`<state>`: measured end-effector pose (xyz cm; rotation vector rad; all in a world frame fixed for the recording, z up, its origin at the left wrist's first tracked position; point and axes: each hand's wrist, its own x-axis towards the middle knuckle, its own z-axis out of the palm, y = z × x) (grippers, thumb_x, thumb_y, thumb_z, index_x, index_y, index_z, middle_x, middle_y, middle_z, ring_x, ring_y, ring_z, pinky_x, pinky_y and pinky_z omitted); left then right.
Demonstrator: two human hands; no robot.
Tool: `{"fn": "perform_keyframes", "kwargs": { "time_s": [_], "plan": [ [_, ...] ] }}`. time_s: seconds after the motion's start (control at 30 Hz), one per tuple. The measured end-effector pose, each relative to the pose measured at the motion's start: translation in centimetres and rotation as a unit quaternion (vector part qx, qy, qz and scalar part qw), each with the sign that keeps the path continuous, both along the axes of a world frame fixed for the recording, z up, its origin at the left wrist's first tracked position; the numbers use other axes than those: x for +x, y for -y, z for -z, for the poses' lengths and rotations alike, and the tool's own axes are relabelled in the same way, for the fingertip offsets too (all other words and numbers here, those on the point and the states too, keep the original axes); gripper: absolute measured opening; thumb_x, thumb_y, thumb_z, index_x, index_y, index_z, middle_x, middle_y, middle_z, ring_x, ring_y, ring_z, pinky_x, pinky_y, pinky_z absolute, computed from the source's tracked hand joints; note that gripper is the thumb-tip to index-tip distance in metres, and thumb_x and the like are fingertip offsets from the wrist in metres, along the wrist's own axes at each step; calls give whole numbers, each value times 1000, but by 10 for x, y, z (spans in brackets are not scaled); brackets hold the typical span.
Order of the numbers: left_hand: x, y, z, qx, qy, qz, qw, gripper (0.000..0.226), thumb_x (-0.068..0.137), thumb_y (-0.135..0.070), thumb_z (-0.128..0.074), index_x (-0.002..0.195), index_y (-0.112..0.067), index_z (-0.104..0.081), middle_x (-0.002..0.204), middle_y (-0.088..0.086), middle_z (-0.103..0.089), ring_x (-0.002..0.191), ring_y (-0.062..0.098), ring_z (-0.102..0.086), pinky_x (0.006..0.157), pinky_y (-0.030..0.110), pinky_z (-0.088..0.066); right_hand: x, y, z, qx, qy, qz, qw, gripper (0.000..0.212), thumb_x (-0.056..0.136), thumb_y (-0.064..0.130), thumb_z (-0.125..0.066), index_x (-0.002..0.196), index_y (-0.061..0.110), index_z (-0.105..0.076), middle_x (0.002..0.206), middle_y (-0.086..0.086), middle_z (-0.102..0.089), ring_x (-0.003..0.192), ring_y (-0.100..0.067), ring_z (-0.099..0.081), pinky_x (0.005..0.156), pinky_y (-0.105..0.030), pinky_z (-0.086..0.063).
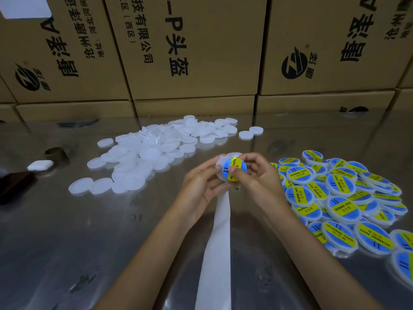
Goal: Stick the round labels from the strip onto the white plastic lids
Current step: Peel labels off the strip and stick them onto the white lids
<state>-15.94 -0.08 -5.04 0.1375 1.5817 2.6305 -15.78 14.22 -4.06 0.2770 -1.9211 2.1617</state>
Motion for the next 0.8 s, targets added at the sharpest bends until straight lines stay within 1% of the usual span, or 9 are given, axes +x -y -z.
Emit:
{"fn": "perform_keyframes", "kwargs": {
  "time_s": [0.17, 0.27, 0.33, 0.43, 0.57, 0.63, 0.7, 0.73, 0.8],
  "plan": [
    [10, -6, -3, 10, -9, 24, 1000, 33, 103, -6, -43, 128, -8, -65, 122, 18, -70, 116, 32, -67, 88, 36, -59, 4, 0, 0, 58, -39, 12, 997, 28, 82, -4, -73, 88, 20, -61, 86, 3, -68, 77, -10, -64, 73, -31, -54],
    [12, -7, -3, 16, -5, 22, 1000, 34, 103, -4, -41, 129, -6, -63, 121, 19, -70, 114, 32, -68, 85, 34, -60, 4, 0, 2, 76, -43, 25, 996, 28, 82, -3, -73, 89, 20, -60, 89, -3, -68, 78, -15, -63, 72, -38, -54],
    [12, -8, -4, 14, -6, 21, 1000, 34, 104, -4, -40, 130, -6, -61, 120, 19, -70, 113, 31, -68, 84, 34, -60, 3, -1, 3, 79, -46, 34, 995, 28, 82, -2, -73, 90, 20, -59, 91, -5, -68, 78, -16, -63, 72, -39, -55],
    [13, -10, -5, 13, -6, 22, 1000, 34, 103, -5, -42, 131, -6, -61, 121, 19, -70, 114, 31, -68, 87, 34, -59, 1, -2, 5, 85, -51, 43, 994, 29, 82, -1, -74, 90, 22, -59, 90, -2, -68, 76, -14, -63, 67, -31, -54],
    [14, -11, -6, 16, -2, 20, 1000, 33, 103, -5, -43, 131, -8, -61, 119, 18, -71, 111, 29, -69, 84, 32, -60, -1, -4, 8, 112, -67, 56, 990, 26, 81, 4, -75, 90, 23, -60, 86, 6, -66, 73, -9, -61, 62, -19, -49],
    [14, -11, -5, 16, -1, 19, 1000, 33, 103, -5, -43, 130, -8, -61, 118, 17, -72, 110, 29, -70, 82, 32, -60, -1, -4, 10, 144, -85, 69, 984, 23, 81, 8, -76, 91, 22, -61, 85, 11, -66, 71, -4, -59, 61, -15, -45],
    [14, -10, -5, 16, 1, 16, 1000, 33, 103, -5, -43, 131, -7, -61, 119, 17, -71, 110, 29, -70, 82, 32, -60, -1, -4, 11, 187, -114, 95, 971, 23, 80, 11, -78, 96, 20, -64, 91, 9, -64, 75, -2, -57, 64, -13, -42],
    [14, -9, -5, 20, 3, 16, 1000, 33, 103, -5, -43, 132, -6, -61, 119, 17, -71, 110, 30, -70, 82, 33, -60, -1, -5, 11, 208, -130, 113, 963, 27, 78, 14, -79, 100, 19, -64, 95, 8, -60, 81, -1, -56, 68, -12, -41],
    [14, -8, -6, 41, 10, 19, 999, 34, 104, -5, -42, 133, -4, -59, 122, 18, -70, 111, 32, -69, 84, 35, -60, -3, -8, 13, 231, -138, 140, 953, 49, 74, 23, -83, 117, 22, -59, 101, 8, -52, 89, 1, -50, 75, -10, -38]
  ]
}}
